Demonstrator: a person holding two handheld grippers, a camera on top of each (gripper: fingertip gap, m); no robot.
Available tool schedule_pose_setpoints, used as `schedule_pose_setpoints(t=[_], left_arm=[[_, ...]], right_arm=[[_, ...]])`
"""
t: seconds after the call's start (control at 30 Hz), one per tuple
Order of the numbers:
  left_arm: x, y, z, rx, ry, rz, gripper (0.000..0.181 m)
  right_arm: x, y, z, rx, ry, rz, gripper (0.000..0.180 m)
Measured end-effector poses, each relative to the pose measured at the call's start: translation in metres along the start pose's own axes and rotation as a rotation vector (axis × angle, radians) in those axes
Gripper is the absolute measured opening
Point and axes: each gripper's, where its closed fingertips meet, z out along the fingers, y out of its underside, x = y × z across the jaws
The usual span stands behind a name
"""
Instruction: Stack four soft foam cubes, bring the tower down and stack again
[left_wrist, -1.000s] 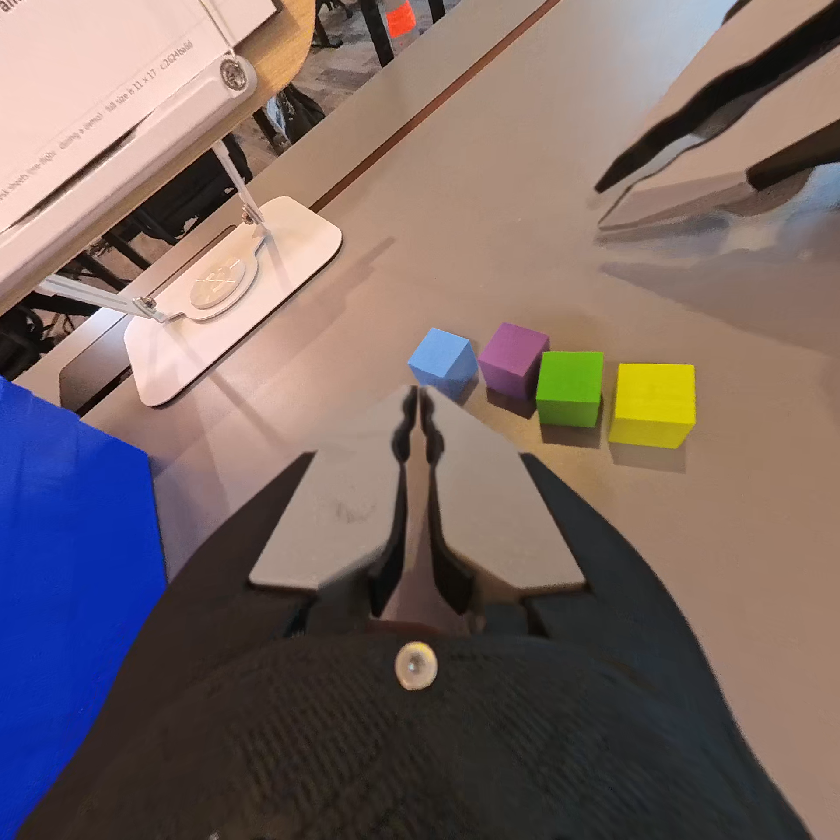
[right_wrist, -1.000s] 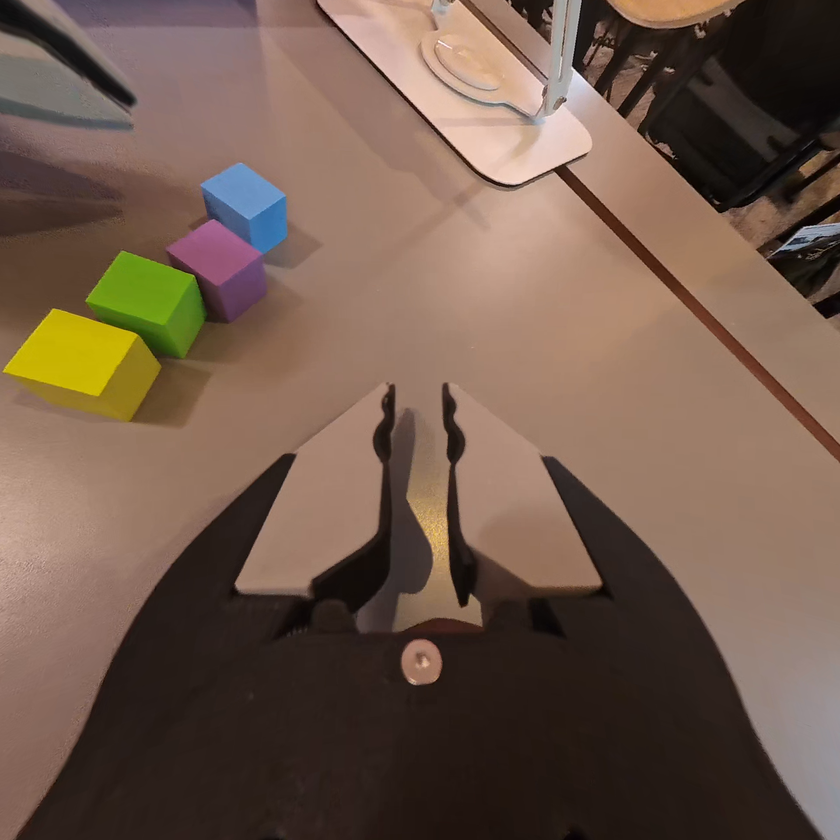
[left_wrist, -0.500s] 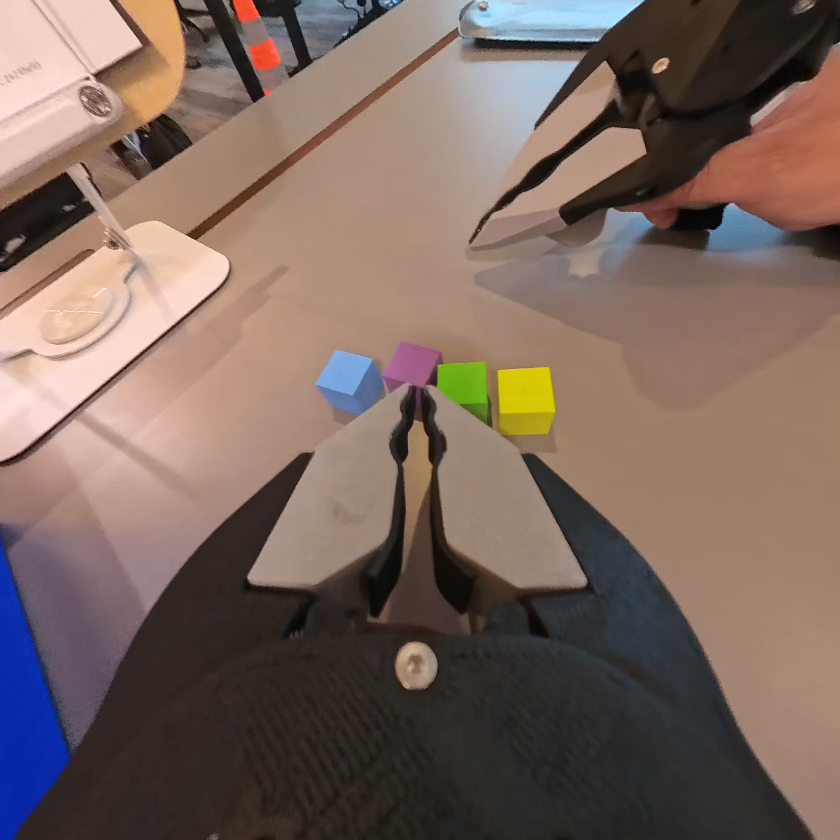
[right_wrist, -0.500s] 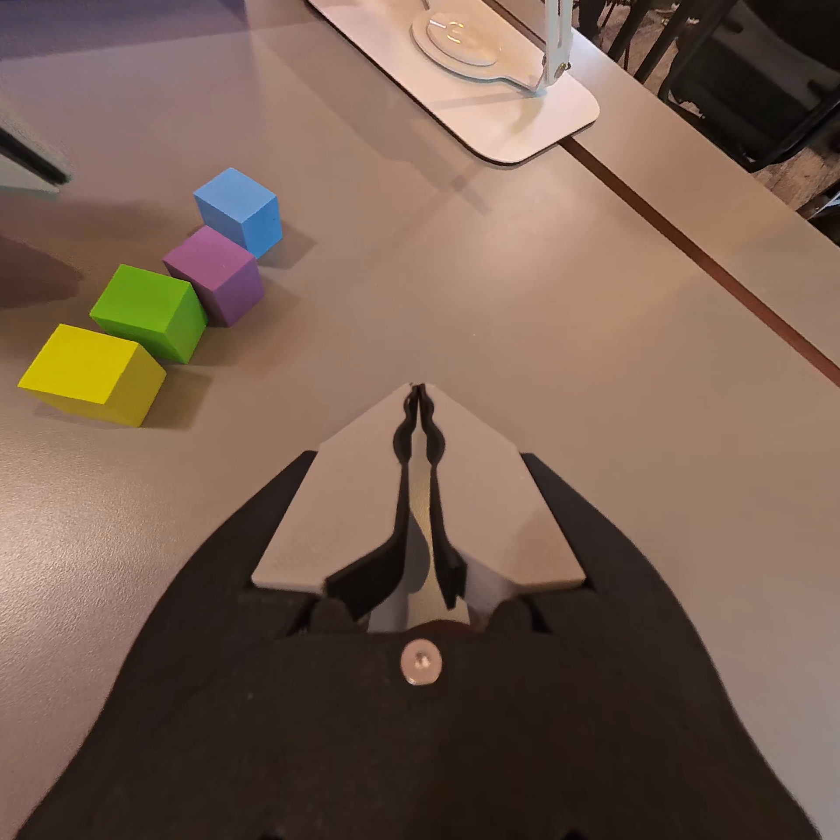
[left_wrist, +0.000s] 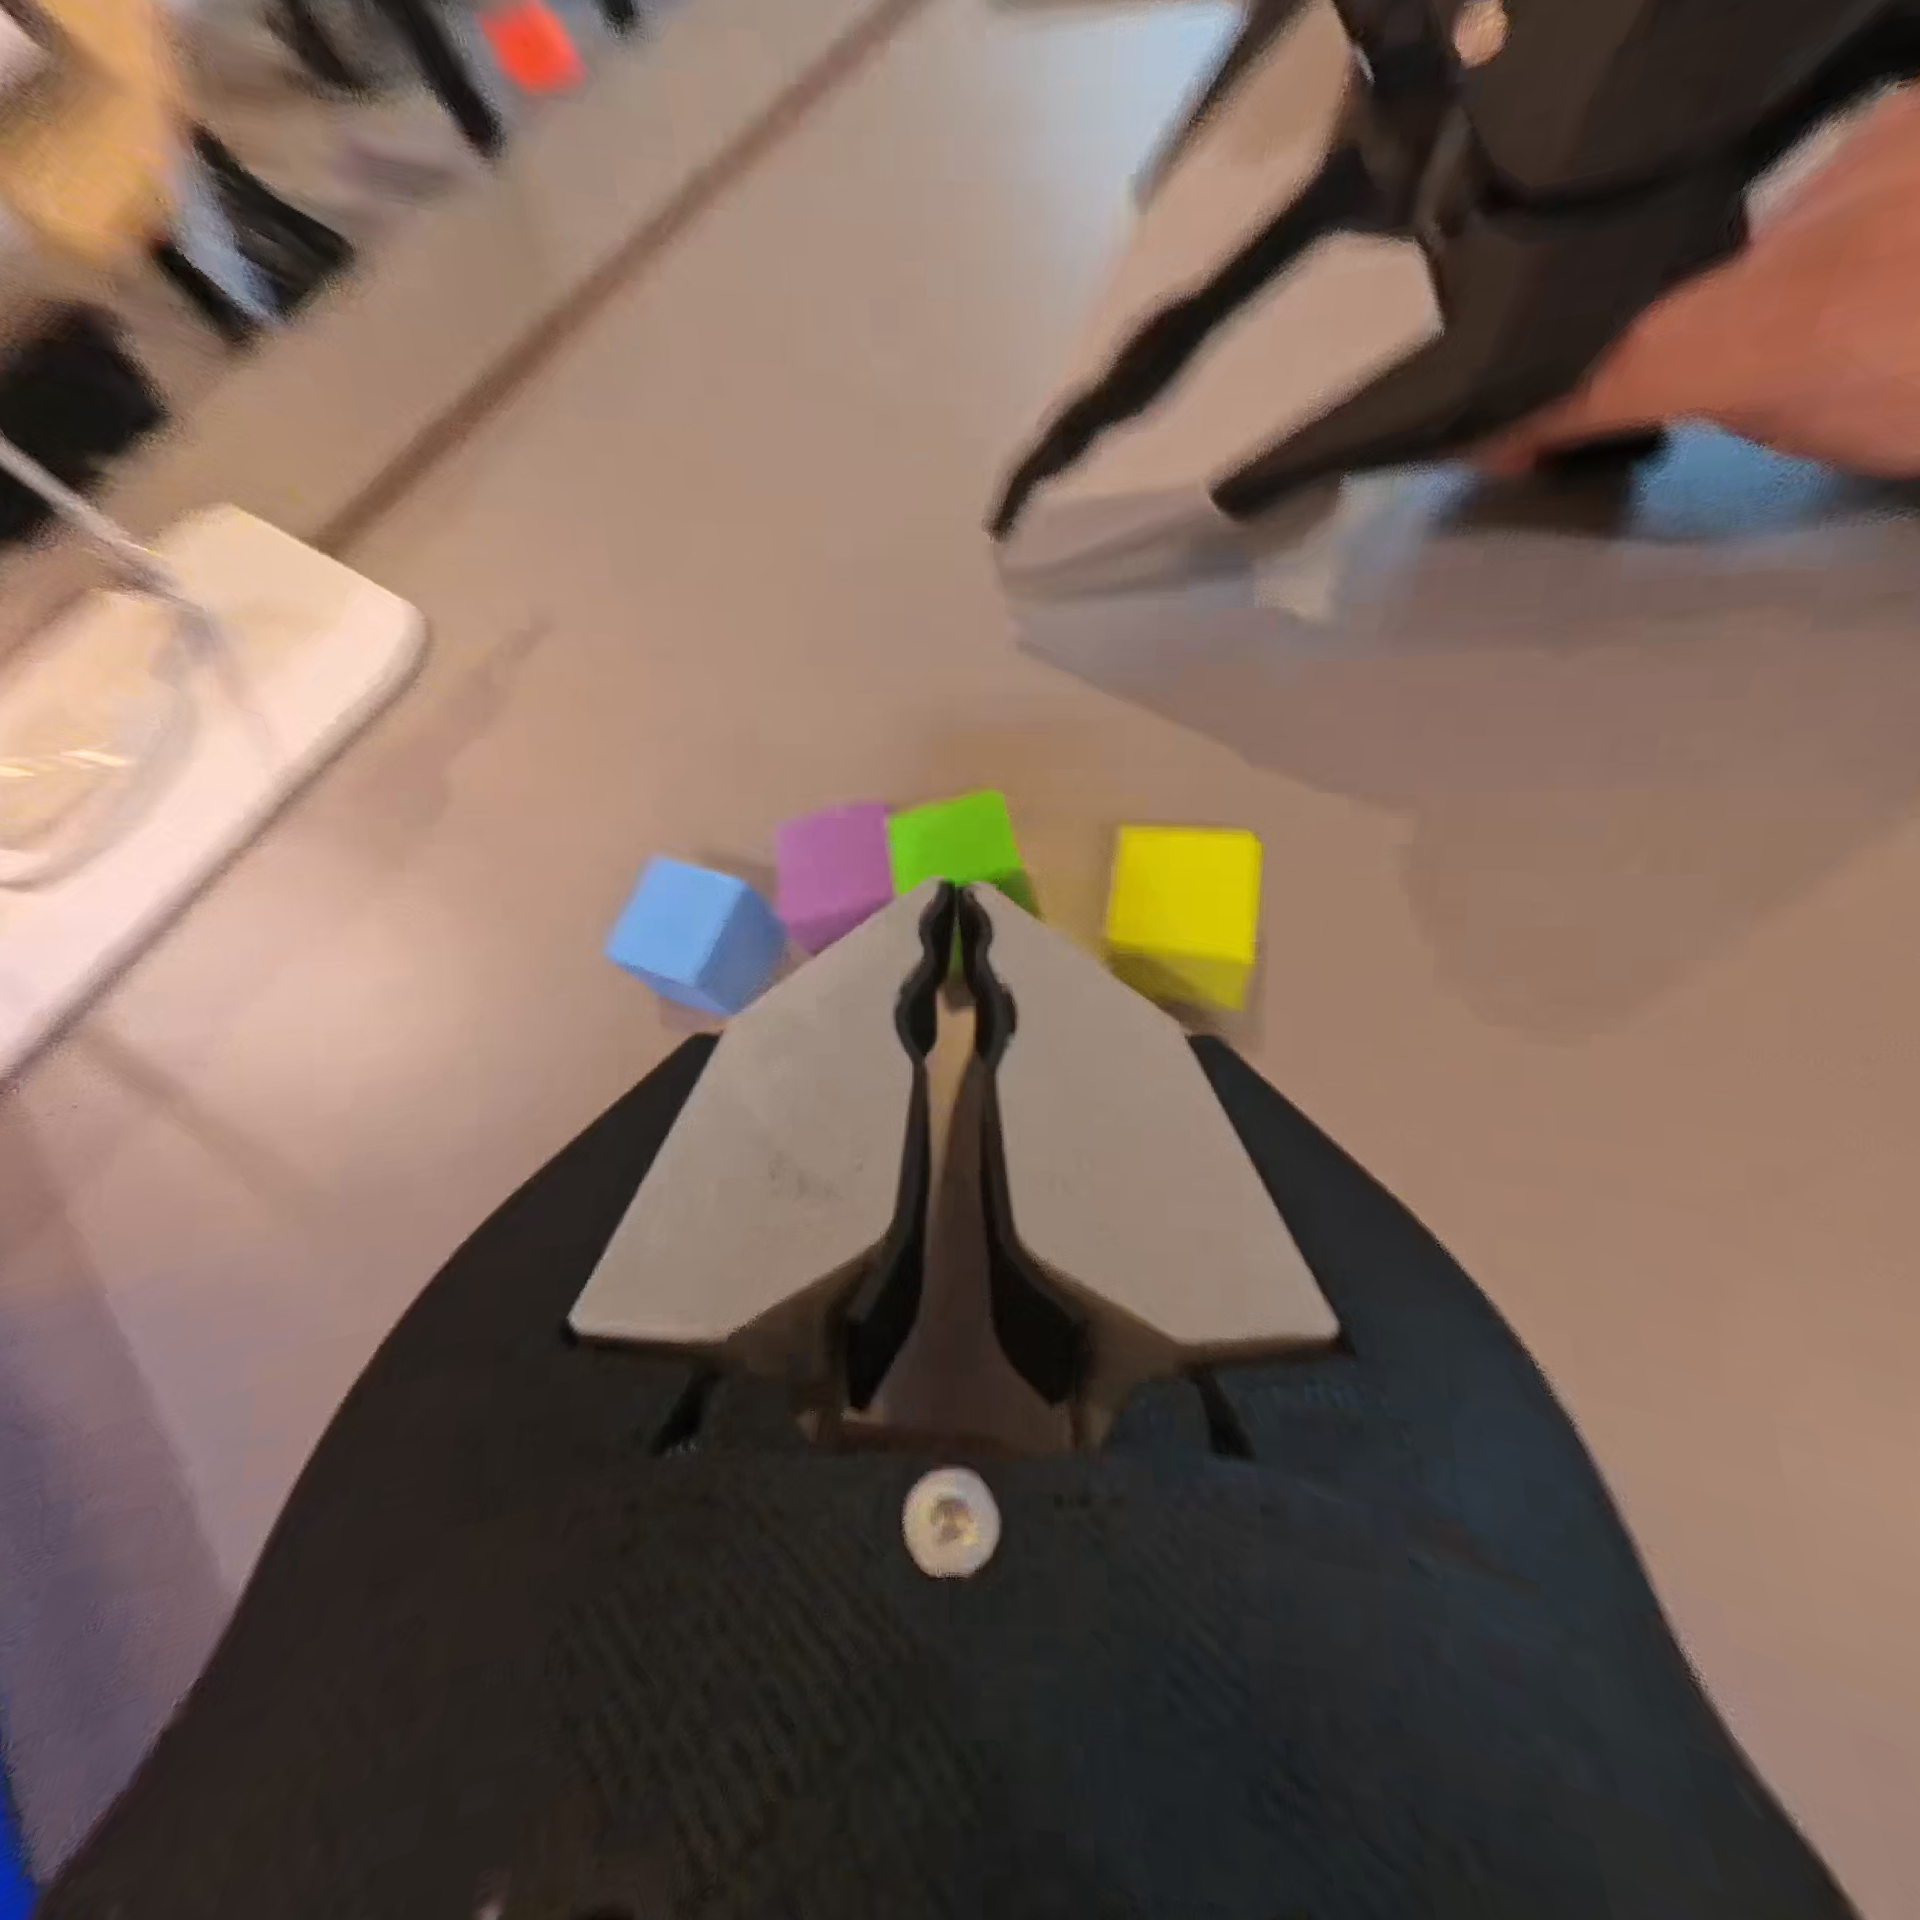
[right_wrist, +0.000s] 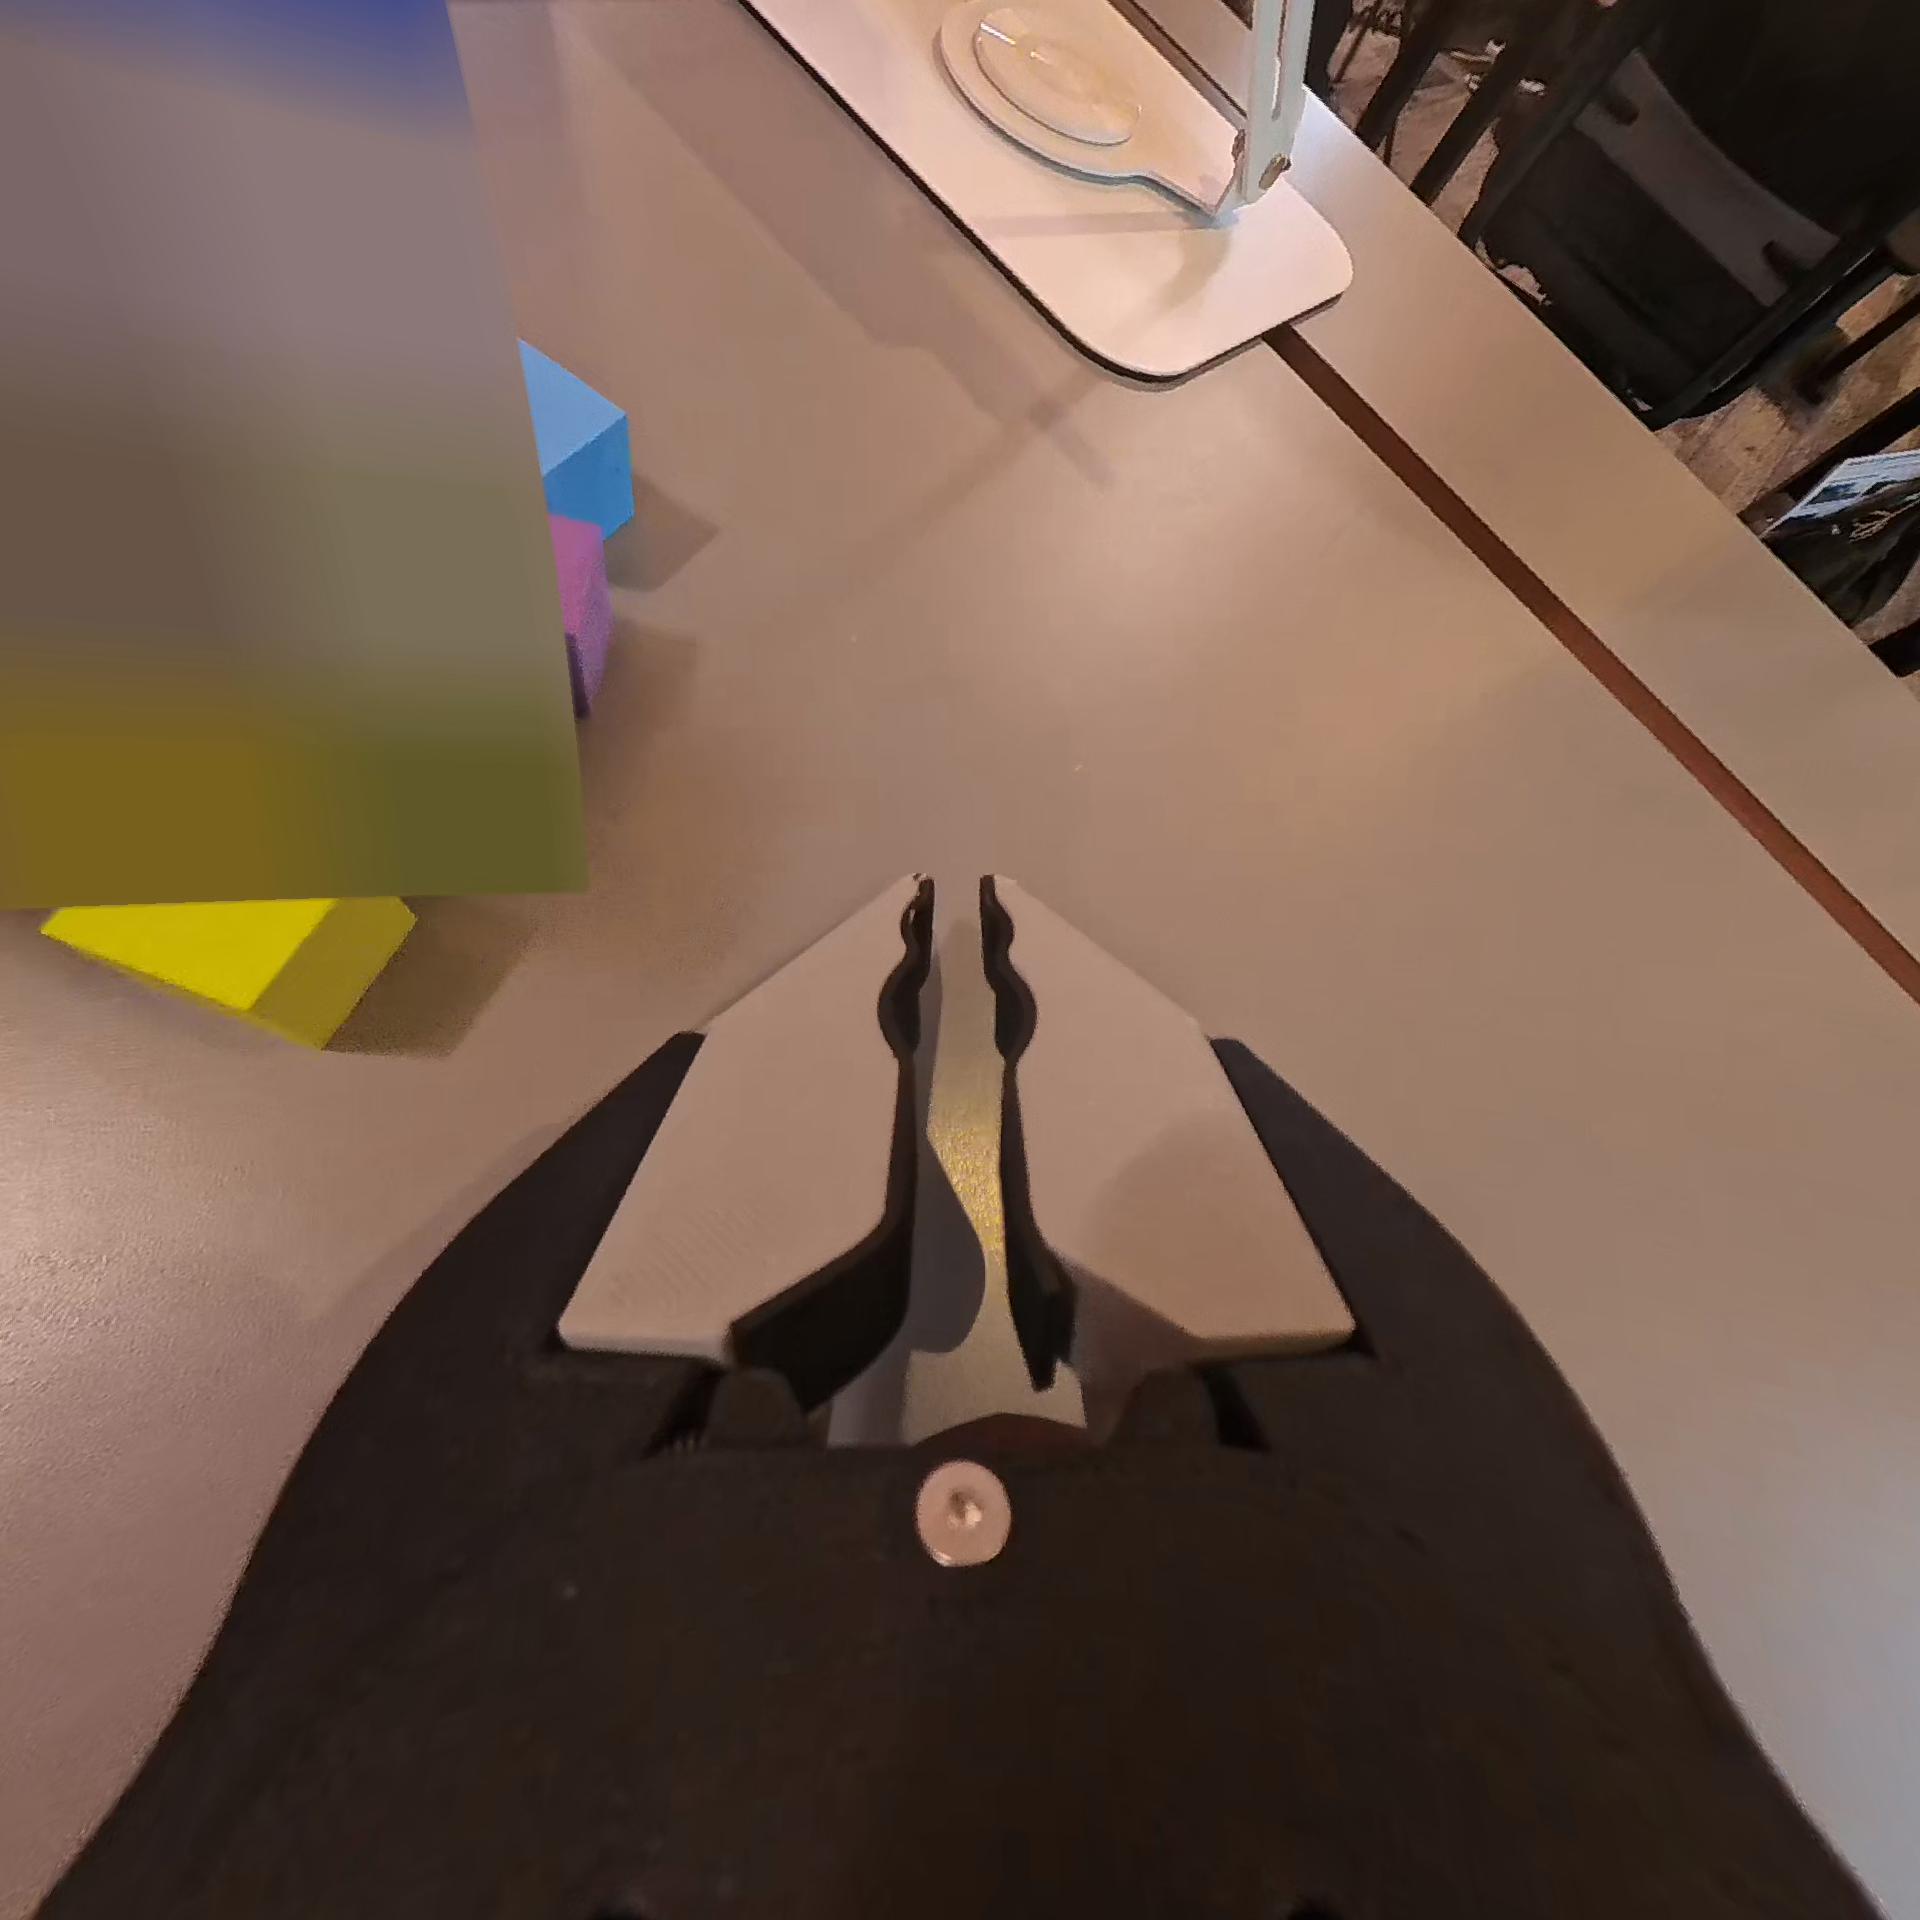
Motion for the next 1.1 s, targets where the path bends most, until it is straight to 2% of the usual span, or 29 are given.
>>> schedule_pose_setpoints(t=[0.07,0.2,0.33,0.5,0.6,0.7,0.83,0.97,1.1], left_arm=[[-0.004,-0.011,-0.002,0.046,-0.052,0.016,0.0],[-0.013,-0.001,-0.011,0.027,-0.041,-0.046,0.0],[-0.017,0.018,-0.017,-0.027,0.062,-0.164,0.0],[0.002,0.011,-0.004,-0.027,0.134,-0.179,0.0],[0.009,-0.002,0.006,-0.009,0.101,-0.167,0.0],[0.001,-0.004,0.011,-0.019,-0.002,-0.12,0.0],[-0.026,-0.003,-0.007,0.021,-0.08,-0.188,0.021],[-0.06,0.025,-0.017,-0.062,-0.162,-0.212,0.041],[-0.053,0.039,-0.008,-0.12,-0.033,-0.172,0.045]], right_arm=[[-0.001,0.0,0.0,-0.001,0.005,-0.016,0.007],[0.001,-0.002,-0.002,0.018,0.016,-0.017,0.007],[0.003,-0.002,-0.003,0.025,0.008,0.01,0.007],[0.003,-0.004,-0.003,0.027,0.008,0.014,0.007],[0.002,-0.004,-0.002,0.025,0.014,0.002,0.008],[0.002,-0.007,-0.003,0.037,0.019,-0.001,0.009],[0.004,-0.006,-0.004,0.042,0.019,0.009,0.01],[0.004,-0.007,-0.005,0.052,0.011,0.021,0.011],[0.003,-0.008,-0.005,0.053,0.003,0.014,0.011]])
